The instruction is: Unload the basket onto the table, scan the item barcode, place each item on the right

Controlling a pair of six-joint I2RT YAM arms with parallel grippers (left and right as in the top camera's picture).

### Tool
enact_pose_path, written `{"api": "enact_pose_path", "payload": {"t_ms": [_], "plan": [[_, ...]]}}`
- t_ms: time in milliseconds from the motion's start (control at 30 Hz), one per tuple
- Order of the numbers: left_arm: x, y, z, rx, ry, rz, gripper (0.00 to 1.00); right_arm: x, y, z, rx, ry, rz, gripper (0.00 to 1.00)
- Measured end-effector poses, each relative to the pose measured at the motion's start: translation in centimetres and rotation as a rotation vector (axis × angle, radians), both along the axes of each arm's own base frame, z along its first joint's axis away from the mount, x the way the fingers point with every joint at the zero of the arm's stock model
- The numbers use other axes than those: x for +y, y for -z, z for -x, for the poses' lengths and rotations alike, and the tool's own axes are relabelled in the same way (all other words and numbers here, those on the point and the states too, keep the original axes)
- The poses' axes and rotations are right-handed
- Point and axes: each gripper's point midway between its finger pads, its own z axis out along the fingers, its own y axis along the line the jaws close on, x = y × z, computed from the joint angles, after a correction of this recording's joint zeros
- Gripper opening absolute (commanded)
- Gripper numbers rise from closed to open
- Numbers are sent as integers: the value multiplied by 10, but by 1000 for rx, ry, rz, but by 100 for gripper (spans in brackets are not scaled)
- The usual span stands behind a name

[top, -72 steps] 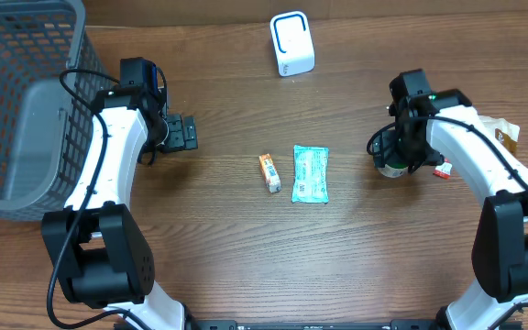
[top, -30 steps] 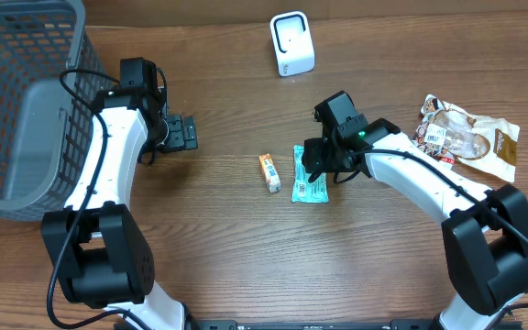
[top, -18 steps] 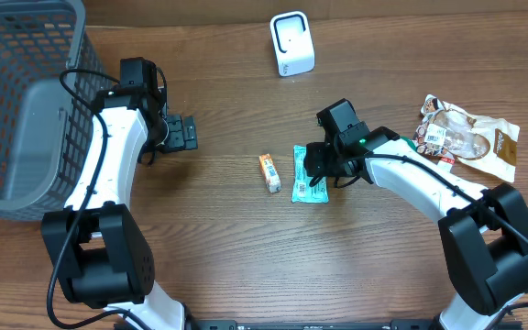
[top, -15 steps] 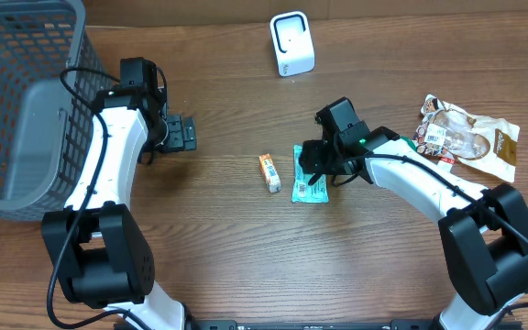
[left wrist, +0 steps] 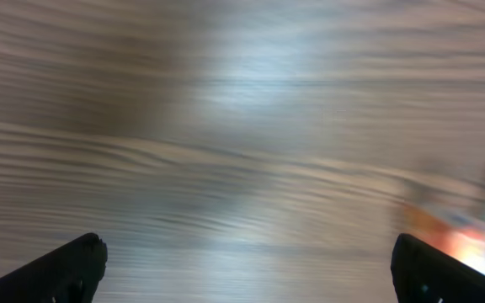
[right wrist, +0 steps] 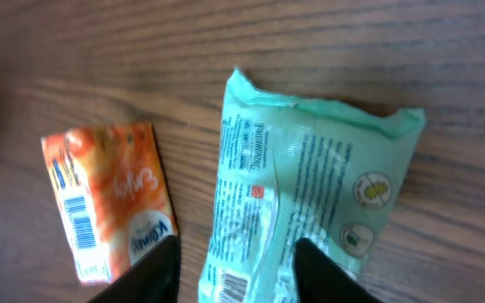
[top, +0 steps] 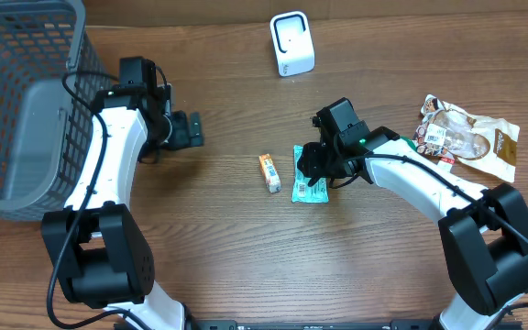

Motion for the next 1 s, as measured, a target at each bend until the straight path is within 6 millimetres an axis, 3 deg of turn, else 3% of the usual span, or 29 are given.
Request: {"api": "enact_pose_path", "payload": {"t_ms": [100,167,233,267,300,333,367,433,467,533,733,867,1000], "plan": [[-27,-5,1,6,-18,169,67,3,-1,2,12,-5,-17,6],[-39,-9,2,13,-31,241,56,5,-2,4,15,-17,-26,4],[-47,-11,3,19,-32,279,56,8,-2,6,18,-25,-33,4],[-51,-12,3,23,-29,293,61,9,-2,7,19,-28,-35,4],[-55,-12,4,26,-22,301,80,12,-2,9,19,-36,-36,4],[-60,-12,5,29,-17,308,91,14,-2,10,20,-41,-37,4],[-64,-13,5,32,-9,312,91,16,-2,12,21,-49,-39,4],[-75,-13,7,40,10,319,80,22,-3,17,23,-67,-41,4],[-79,-13,8,43,18,320,66,25,-3,19,22,-74,-43,4],[-87,-13,10,47,37,323,58,28,-3,20,19,-84,-47,8],[-123,-9,22,79,111,297,53,25,-3,18,20,-73,-48,24],[-138,4,32,114,78,203,54,6,-1,10,45,-24,-35,33],[-149,11,36,110,57,162,53,-9,2,7,69,14,-21,33]]}}
